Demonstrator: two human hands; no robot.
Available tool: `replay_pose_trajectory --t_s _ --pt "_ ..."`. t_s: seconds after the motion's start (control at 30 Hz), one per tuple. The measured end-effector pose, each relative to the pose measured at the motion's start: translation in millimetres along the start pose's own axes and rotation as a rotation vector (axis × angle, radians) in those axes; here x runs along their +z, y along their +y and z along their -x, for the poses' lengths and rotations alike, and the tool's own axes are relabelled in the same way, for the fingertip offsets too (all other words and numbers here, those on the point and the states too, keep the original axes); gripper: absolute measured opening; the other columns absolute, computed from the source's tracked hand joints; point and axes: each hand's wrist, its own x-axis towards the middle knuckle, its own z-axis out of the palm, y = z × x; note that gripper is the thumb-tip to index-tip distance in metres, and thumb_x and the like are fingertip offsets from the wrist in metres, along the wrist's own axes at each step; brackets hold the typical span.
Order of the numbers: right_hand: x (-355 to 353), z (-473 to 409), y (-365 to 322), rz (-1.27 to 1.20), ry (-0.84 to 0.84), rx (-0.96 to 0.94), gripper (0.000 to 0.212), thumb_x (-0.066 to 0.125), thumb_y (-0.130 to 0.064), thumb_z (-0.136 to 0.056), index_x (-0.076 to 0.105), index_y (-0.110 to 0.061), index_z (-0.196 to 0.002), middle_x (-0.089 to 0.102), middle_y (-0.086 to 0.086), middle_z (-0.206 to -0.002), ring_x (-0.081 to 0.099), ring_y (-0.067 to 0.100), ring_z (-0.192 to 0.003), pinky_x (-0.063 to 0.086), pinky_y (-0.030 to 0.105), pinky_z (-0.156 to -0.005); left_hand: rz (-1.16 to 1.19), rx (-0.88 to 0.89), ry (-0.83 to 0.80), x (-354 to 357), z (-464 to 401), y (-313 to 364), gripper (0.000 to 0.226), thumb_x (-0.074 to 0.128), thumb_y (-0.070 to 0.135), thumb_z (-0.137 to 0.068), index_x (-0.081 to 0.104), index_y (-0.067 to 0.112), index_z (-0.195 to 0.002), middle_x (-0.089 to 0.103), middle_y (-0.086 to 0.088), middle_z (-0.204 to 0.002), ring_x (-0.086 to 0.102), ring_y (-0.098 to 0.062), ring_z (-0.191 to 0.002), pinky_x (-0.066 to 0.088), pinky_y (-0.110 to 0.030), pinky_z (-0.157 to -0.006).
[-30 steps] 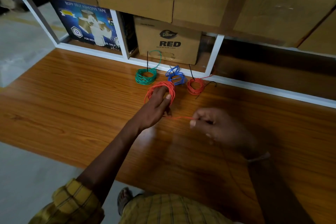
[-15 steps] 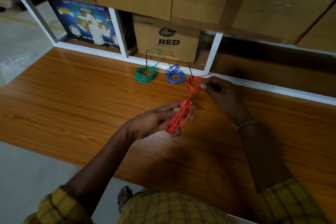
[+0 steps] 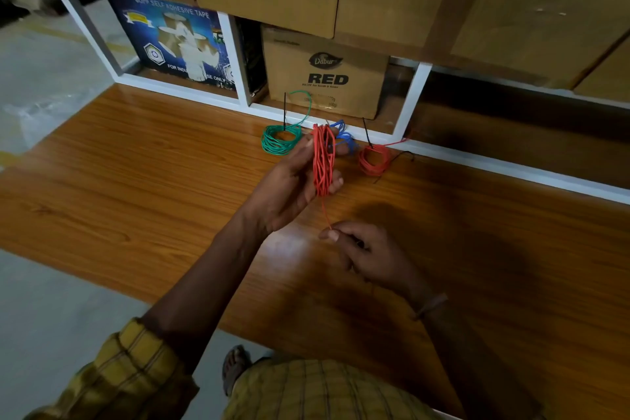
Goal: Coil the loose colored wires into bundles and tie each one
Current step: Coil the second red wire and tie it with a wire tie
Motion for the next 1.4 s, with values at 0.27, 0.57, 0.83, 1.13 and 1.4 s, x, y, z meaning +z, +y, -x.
replay_pose_trajectory --t_s 0.27,0.57,0.83,1.13,1.4 --pt "-26 8 -40 0.103 -0.099 0.035 0.015 0.060 -0.019 -0.101 0.067 -0.009 -0.092 0.065 0.006 -0.058 0.055 0.015 -0.035 0.042 0.025 -0.036 -0.629 0.000 0.172 -9 -4 -29 0.047 0.040 0.037 -0.108 0.041 -0.003 -0.132 0.058 -0.027 -0.087 0.068 -0.031 -0.072 0.050 -0.040 -0.078" --pt "-81 -1 -47 0.153 0.108 -0.125 0.006 0.072 -0.011 -0.093 0.071 -0.012 -0.088 0.069 0.004 -0.075 0.059 0.010 -0.064 0.042 0.021 -0.060 -0.914 -0.168 -0.117 -20 14 -23 0.028 0.037 0.021 -0.115 0.046 -0.003 -0.127 0.066 -0.001 -0.071 0.067 -0.025 -0.066 0.051 -0.032 -0.071" --pt "-98 -42 -13 0.269 0.312 -0.307 0.005 0.077 -0.011 -0.088 0.077 -0.011 -0.093 0.058 -0.015 -0.084 0.053 -0.004 -0.080 0.037 0.011 -0.072 -0.728 -0.310 -0.304 0 33 -15 0.035 0.035 0.024 -0.115 0.045 -0.001 -0.138 0.068 -0.026 -0.086 0.065 -0.030 -0.074 0.051 -0.031 -0.075" --pt "-67 -63 46 0.218 0.457 -0.193 0.020 0.056 -0.025 -0.100 0.073 -0.018 -0.107 0.063 0.000 -0.103 0.059 0.014 -0.096 0.051 0.037 -0.083 -0.066 -0.279 -0.467 8 34 -6 0.047 0.026 0.020 -0.113 0.036 0.001 -0.155 0.038 -0.040 -0.154 0.062 -0.022 -0.067 0.052 -0.032 -0.070" --pt "6 -31 35 0.173 0.253 -0.139 0.026 0.053 -0.029 -0.098 0.075 -0.021 -0.109 0.064 -0.012 -0.077 0.062 0.010 -0.074 0.053 0.037 -0.073 0.153 -0.028 -0.233 15 5 5 0.051 0.022 0.029 -0.115 0.033 0.004 -0.158 0.037 -0.033 -0.151 0.062 -0.019 -0.073 0.052 -0.032 -0.075"
